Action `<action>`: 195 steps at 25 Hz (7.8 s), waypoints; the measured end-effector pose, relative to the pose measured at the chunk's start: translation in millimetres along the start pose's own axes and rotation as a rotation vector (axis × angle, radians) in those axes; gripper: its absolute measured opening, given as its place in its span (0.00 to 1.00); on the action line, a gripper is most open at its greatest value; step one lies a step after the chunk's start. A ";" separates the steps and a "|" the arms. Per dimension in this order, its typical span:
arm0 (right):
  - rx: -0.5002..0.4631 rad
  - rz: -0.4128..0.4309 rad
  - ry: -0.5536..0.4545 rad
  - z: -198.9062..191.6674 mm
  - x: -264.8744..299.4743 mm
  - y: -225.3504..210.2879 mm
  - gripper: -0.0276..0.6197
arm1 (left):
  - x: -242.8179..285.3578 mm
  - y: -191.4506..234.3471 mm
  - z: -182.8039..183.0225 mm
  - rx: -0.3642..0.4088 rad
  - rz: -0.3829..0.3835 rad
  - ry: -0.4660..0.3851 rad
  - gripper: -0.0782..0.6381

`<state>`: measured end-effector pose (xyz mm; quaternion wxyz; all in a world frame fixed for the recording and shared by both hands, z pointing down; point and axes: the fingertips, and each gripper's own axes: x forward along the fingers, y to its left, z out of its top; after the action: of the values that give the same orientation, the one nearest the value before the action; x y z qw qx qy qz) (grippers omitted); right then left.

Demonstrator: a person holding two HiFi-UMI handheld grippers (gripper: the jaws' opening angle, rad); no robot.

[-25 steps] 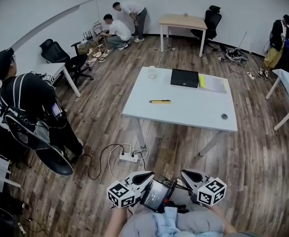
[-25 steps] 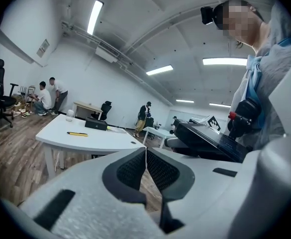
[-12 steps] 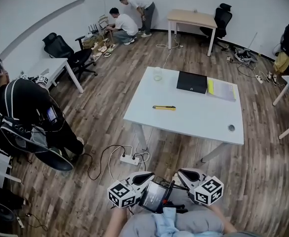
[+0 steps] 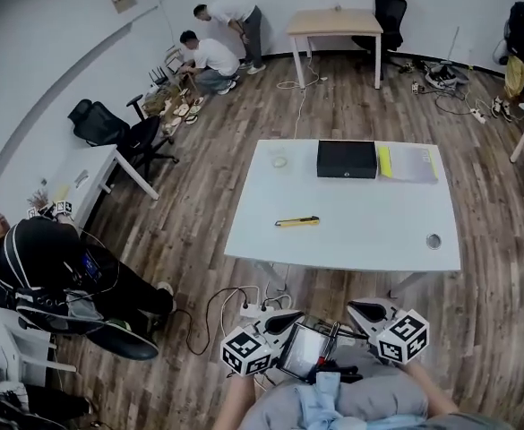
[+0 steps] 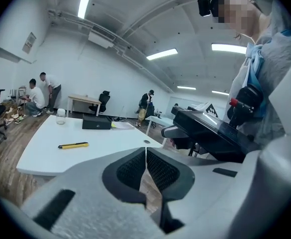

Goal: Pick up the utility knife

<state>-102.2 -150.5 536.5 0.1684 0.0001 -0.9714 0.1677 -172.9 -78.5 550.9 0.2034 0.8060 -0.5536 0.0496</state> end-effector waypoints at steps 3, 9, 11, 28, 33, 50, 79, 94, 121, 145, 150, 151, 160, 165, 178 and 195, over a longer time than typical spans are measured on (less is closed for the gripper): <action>-0.001 0.004 -0.014 18.1 2.0 -22.7 0.09 | 20.3 12.2 19.6 0.025 -0.010 0.022 0.14; -0.003 -0.005 -0.054 40.5 -1.9 -64.8 0.09 | 55.2 31.7 42.1 0.054 -0.015 0.049 0.14; -0.010 -0.007 -0.056 43.1 -2.5 -73.4 0.09 | 62.9 36.4 46.0 0.075 -0.014 0.067 0.13; 0.098 -0.205 -0.082 57.3 9.8 -121.6 0.09 | 113.1 84.5 62.2 0.094 -0.205 0.145 0.13; 0.134 -0.281 -0.101 62.4 14.9 -127.2 0.09 | 120.3 109.7 61.9 0.191 -0.253 0.227 0.13; 0.234 -0.479 -0.169 57.8 1.6 -146.6 0.09 | 157.9 186.3 24.5 0.339 -0.326 0.448 0.13; 0.278 -0.538 -0.176 48.9 -4.9 -157.0 0.09 | 186.4 290.9 -14.0 0.358 -0.206 0.531 0.19; 0.298 -0.570 -0.172 44.4 -6.9 -160.0 0.09 | 196.7 319.5 -25.7 0.438 -0.234 0.613 0.28; 0.324 -0.626 -0.148 33.1 -12.1 -164.4 0.09 | 218.7 348.2 -83.7 0.550 -0.257 0.881 0.30; 0.313 -0.628 -0.149 41.4 -15.9 -160.2 0.09 | 214.8 349.0 -82.7 0.452 -0.170 0.809 0.29; 0.317 -0.630 -0.157 38.0 -16.7 -161.3 0.09 | 215.1 350.7 -83.1 0.432 -0.146 0.828 0.29; 0.316 -0.629 -0.157 38.3 -16.3 -161.4 0.09 | 215.5 351.1 -82.1 0.422 -0.134 0.828 0.28; 0.288 -0.598 -0.165 46.8 -14.9 -161.7 0.09 | 212.2 356.9 -73.0 0.246 0.050 0.781 0.28; 0.268 -0.576 -0.175 51.9 -16.7 -166.0 0.09 | 219.8 342.8 -52.3 0.183 0.102 0.670 0.28; 0.225 -0.505 -0.170 60.5 -12.9 -171.4 0.09 | 229.1 261.8 45.3 0.210 0.034 0.405 0.28; 0.189 -0.442 -0.182 70.5 -11.8 -176.3 0.09 | 191.6 169.2 151.4 0.293 -0.013 0.197 0.28</action>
<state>-104.2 -340.5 527.5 0.1121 0.2430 -0.9389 0.2163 -276.1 -355.0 517.4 0.1375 0.8219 -0.5126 0.2070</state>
